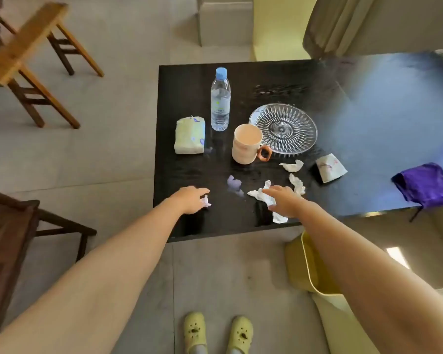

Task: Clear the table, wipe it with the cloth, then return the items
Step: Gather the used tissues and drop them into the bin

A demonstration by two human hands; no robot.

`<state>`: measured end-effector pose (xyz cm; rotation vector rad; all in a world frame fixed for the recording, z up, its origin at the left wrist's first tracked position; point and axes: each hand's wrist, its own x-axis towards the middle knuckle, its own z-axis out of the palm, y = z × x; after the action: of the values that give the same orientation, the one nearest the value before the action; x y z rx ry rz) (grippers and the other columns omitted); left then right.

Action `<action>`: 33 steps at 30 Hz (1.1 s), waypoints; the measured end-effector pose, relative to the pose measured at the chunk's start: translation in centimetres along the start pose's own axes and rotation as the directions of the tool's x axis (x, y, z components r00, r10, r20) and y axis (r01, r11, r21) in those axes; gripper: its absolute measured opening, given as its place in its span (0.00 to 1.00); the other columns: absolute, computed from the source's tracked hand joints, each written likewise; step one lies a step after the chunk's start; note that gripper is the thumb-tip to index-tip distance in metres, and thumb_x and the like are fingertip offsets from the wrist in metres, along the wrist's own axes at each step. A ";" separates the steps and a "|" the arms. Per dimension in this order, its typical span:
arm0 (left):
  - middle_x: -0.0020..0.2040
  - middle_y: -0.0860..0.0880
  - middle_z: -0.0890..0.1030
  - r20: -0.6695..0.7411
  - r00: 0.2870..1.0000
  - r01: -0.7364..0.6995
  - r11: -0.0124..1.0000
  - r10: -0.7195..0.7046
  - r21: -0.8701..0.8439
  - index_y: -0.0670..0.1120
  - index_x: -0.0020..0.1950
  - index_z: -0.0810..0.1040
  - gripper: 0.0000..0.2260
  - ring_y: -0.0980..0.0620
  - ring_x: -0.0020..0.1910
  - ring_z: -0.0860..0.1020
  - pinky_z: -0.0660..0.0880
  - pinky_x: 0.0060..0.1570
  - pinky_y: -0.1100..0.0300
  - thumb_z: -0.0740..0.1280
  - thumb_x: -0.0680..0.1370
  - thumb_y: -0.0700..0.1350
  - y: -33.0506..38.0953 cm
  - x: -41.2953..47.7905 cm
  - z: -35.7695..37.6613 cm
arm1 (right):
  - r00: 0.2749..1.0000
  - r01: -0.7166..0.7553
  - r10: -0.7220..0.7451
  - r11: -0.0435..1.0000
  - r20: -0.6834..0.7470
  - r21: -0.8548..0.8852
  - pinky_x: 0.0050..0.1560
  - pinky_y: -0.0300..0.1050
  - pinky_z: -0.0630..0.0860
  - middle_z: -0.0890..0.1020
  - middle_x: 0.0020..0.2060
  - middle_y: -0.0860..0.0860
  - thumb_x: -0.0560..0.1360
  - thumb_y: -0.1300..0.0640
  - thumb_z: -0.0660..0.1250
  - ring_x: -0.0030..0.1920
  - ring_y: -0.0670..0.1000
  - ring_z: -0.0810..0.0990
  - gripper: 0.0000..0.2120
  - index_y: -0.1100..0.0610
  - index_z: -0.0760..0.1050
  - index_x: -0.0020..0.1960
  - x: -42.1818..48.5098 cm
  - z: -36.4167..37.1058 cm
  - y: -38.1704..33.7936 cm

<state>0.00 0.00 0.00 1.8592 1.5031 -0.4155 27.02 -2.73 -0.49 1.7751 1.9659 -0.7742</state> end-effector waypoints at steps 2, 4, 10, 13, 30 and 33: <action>0.73 0.43 0.64 -0.030 1.000 -0.004 0.998 0.006 0.055 0.51 0.74 0.62 0.22 0.40 0.71 0.64 0.66 0.68 0.48 0.56 0.80 0.42 0.1 0.7 0.9 | 0.998 -0.001 -0.002 0.999 -0.061 -0.050 0.68 0.59 0.64 0.56 0.77 0.51 0.79 0.60 0.57 0.72 0.61 0.60 0.29 0.48 0.53 0.77 0.5 0.5 0.0; 0.70 0.43 0.67 -0.087 0.996 -0.013 0.992 0.024 0.126 0.50 0.72 0.65 0.23 0.40 0.68 0.64 0.68 0.65 0.47 0.56 0.78 0.36 0.1 0.9 2.3 | 0.994 0.000 -0.012 0.993 -0.104 -0.117 0.66 0.57 0.66 0.56 0.77 0.50 0.78 0.64 0.56 0.70 0.60 0.61 0.30 0.48 0.53 0.77 0.9 1.5 0.2; 0.60 0.42 0.70 -0.270 0.962 -0.013 0.997 0.032 0.073 0.45 0.63 0.75 0.20 0.43 0.58 0.70 0.73 0.56 0.53 0.60 0.74 0.30 -1.0 1.6 4.0 | 0.968 -0.018 -0.023 0.986 -0.251 -0.163 0.59 0.51 0.70 0.67 0.68 0.54 0.75 0.66 0.61 0.64 0.57 0.68 0.28 0.52 0.62 0.73 1.7 3.5 1.4; 0.53 0.44 0.73 -0.328 0.944 -0.003 0.996 0.033 0.091 0.43 0.51 0.77 0.09 0.45 0.53 0.73 0.72 0.49 0.56 0.62 0.75 0.33 -1.0 1.6 3.9 | 0.945 -0.030 -0.007 0.994 -0.328 -0.107 0.55 0.49 0.73 0.72 0.61 0.55 0.74 0.67 0.63 0.60 0.57 0.72 0.21 0.57 0.69 0.65 1.6 4.3 1.7; 0.72 0.52 0.66 0.010 0.992 0.032 0.175 -0.126 -0.984 0.39 0.66 0.72 0.19 0.48 0.61 0.76 0.81 0.45 0.54 0.67 0.76 0.40 10.5 0.5 1.4 | 0.933 0.191 0.073 0.727 -0.352 0.659 0.51 0.46 0.76 0.80 0.49 0.51 0.76 0.56 0.65 0.50 0.51 0.79 0.12 0.59 0.77 0.57 -2.9 -3.9 0.1; 0.67 0.51 0.69 0.065 0.988 0.061 -0.030 -0.142 -0.998 0.43 0.74 0.60 0.29 0.52 0.49 0.79 0.82 0.42 0.51 0.67 0.76 0.39 13.3 0.0 1.6 | 0.949 0.207 0.024 0.705 -0.315 0.678 0.57 0.54 0.78 0.83 0.52 0.56 0.79 0.54 0.60 0.51 0.56 0.81 0.15 0.61 0.80 0.57 -4.6 -3.5 0.2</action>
<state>12.85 -2.20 3.08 0.4663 1.2797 0.6558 28.12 -4.13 5.02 2.3433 2.1243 -1.5426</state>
